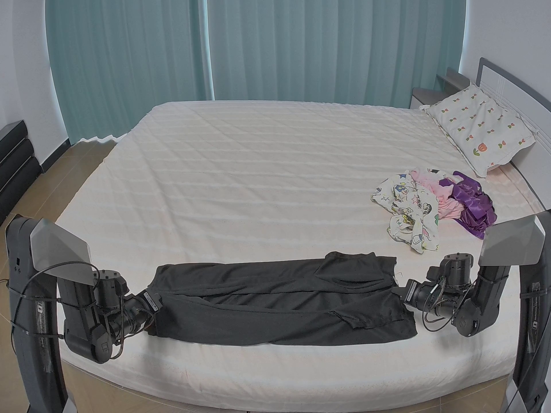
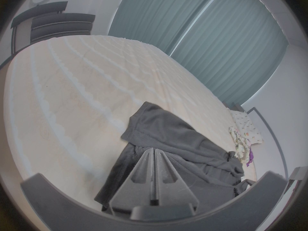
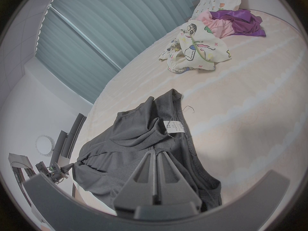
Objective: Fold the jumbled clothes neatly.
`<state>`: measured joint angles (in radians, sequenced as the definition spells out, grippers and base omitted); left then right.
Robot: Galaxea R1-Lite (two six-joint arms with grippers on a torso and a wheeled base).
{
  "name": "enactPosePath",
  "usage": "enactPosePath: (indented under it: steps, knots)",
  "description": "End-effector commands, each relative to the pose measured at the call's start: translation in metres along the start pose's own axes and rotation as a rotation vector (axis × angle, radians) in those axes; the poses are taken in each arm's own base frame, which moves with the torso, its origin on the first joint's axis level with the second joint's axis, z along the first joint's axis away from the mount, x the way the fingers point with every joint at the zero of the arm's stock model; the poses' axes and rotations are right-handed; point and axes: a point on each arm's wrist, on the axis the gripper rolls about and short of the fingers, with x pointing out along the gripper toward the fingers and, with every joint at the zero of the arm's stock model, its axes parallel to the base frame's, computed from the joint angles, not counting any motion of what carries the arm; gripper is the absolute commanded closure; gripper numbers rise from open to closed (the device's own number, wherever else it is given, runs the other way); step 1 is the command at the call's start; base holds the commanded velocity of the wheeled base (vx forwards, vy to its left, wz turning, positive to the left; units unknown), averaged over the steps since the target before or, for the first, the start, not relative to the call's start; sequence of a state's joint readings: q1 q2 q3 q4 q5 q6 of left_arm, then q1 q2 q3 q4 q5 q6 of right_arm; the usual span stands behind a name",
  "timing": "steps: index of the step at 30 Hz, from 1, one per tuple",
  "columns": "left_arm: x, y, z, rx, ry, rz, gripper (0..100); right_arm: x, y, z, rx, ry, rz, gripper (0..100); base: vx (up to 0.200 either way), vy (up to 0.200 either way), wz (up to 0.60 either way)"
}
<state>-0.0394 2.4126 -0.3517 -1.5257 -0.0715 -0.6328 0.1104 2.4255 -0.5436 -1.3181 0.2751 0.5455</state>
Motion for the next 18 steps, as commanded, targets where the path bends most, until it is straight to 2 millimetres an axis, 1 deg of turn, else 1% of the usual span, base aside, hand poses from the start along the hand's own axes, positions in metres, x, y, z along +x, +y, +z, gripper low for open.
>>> enactPosePath:
  steps: [1,2,5,14,18]
  knots:
    - [-0.008,-0.010,0.015,-0.010,-0.043,-0.052,100,0.001,0.000,-0.003,-0.001,0.008,0.002,100,0.000,0.000,0.00]
    - [-0.013,-0.012,0.017,-0.010,-0.034,-0.074,100,0.002,0.001,-0.004,-0.002,0.011,0.003,100,0.000,0.000,0.00]
    - [-0.013,-0.012,0.016,-0.009,-0.001,-0.101,100,0.002,0.002,-0.004,-0.004,0.013,0.005,100,0.000,0.000,0.00]
    - [-0.013,0.000,0.012,0.022,0.062,-0.028,100,0.003,0.001,-0.004,-0.002,0.012,0.004,100,0.000,0.000,0.00]
    - [-0.011,0.006,0.015,0.025,0.058,-0.007,100,0.006,0.003,0.001,-0.004,-0.019,0.016,100,0.000,0.000,0.00]
